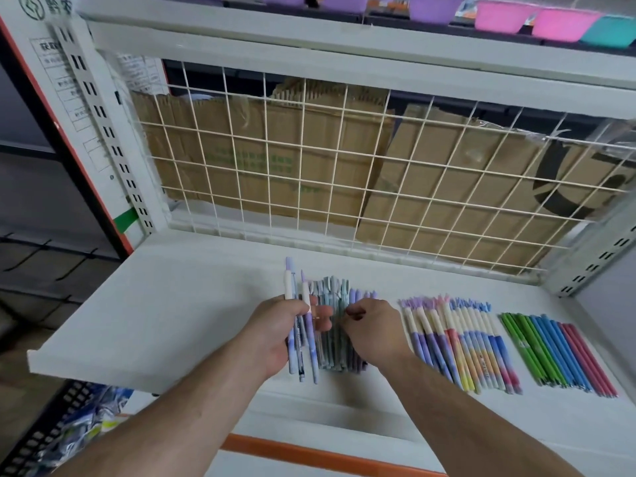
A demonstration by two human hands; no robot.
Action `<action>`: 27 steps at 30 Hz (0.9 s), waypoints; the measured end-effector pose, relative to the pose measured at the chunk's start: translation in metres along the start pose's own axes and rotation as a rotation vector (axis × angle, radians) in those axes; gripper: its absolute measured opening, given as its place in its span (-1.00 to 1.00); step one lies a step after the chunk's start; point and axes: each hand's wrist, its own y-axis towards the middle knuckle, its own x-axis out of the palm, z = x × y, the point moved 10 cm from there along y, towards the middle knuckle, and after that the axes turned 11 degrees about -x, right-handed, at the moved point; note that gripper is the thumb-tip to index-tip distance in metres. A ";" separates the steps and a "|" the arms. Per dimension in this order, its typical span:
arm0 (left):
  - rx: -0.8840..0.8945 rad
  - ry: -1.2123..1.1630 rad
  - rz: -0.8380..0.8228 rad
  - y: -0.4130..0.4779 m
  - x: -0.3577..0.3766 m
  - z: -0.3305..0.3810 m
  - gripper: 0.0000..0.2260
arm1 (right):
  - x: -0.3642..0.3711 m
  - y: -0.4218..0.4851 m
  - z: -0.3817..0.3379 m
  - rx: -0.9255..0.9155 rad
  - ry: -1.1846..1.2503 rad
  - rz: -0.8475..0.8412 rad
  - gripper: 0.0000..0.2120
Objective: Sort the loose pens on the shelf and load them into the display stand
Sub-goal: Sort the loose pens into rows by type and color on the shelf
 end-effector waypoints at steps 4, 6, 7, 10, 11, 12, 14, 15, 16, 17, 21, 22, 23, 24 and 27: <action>0.011 0.035 0.016 0.002 0.001 0.002 -0.80 | -0.010 -0.006 -0.009 -0.041 0.107 0.097 -0.91; 0.012 0.014 0.016 0.003 0.003 0.003 -0.81 | -0.007 -0.010 -0.017 -0.045 0.253 0.076 -0.89; 0.009 -0.007 0.003 0.002 0.005 0.003 -0.82 | -0.002 -0.012 -0.021 -0.043 0.324 0.036 -0.88; -0.002 -0.049 -0.045 0.001 0.013 0.002 -0.83 | 0.014 -0.019 -0.034 -0.052 0.393 -0.079 -0.91; -0.005 -0.056 -0.063 0.001 0.015 0.002 -0.83 | 0.017 -0.021 -0.035 -0.053 0.401 -0.097 -0.90; -0.007 -0.058 -0.079 0.001 0.016 0.002 -0.83 | 0.019 -0.022 -0.037 -0.048 0.416 -0.104 -0.89; -0.010 -0.045 -0.103 -0.001 0.017 0.002 -0.83 | 0.020 -0.023 -0.038 -0.041 0.442 -0.104 -0.89; -0.009 -0.036 -0.111 -0.002 0.018 0.002 -0.82 | 0.020 -0.023 -0.037 -0.043 0.447 -0.098 -0.90; -0.003 -0.027 -0.117 -0.003 0.018 0.003 -0.82 | 0.019 -0.023 -0.036 -0.039 0.450 -0.082 -0.91; 0.007 -0.017 -0.118 -0.003 0.018 0.004 -0.81 | 0.017 -0.022 -0.034 -0.034 0.451 -0.059 -0.92; 0.021 0.039 -0.089 0.003 0.021 0.005 -0.80 | 0.000 -0.022 -0.014 0.008 0.393 0.052 -0.90; 0.014 0.047 -0.090 0.005 0.024 0.004 -0.80 | -0.006 -0.023 -0.006 0.025 0.371 0.072 -0.89; 0.004 0.045 -0.092 0.006 0.028 0.002 -0.80 | -0.013 -0.024 0.002 0.038 0.344 0.089 -0.89; -0.006 0.039 -0.091 0.007 0.031 0.000 -0.80 | -0.021 -0.027 0.009 0.052 0.315 0.106 -0.90; -0.013 0.059 -0.084 0.010 0.043 -0.005 -0.80 | -0.052 -0.035 0.031 0.066 0.151 0.175 -0.93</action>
